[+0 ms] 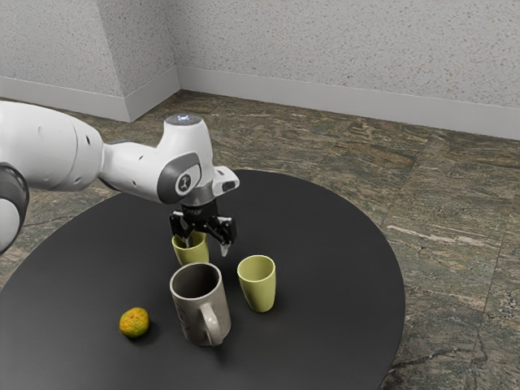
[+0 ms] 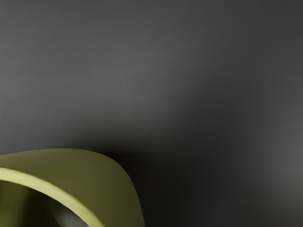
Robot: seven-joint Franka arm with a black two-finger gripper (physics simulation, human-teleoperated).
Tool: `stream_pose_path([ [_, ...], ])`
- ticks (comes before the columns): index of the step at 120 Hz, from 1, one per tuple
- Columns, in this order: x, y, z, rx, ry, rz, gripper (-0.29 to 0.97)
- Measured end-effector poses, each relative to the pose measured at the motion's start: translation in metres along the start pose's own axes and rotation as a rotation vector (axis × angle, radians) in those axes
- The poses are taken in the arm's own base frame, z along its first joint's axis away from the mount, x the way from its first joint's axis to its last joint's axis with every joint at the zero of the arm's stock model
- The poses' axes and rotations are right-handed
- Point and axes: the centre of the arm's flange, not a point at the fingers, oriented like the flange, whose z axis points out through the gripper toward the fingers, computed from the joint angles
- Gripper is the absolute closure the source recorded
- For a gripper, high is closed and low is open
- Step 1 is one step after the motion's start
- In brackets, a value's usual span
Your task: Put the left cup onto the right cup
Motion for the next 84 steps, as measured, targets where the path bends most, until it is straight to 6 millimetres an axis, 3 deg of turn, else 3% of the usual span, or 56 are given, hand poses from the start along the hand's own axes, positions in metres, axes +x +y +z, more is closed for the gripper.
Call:
stream_pose_path([
  [37,0.0002,0.0014,-0.0049,-0.008,0.018,-0.008,0.62],
  [58,-0.0025,0.0011,-0.0021,-0.006,0.010,-0.013,0.73],
  [84,-0.0034,-0.0027,-0.0002,0.000,0.004,-0.026,0.77],
])
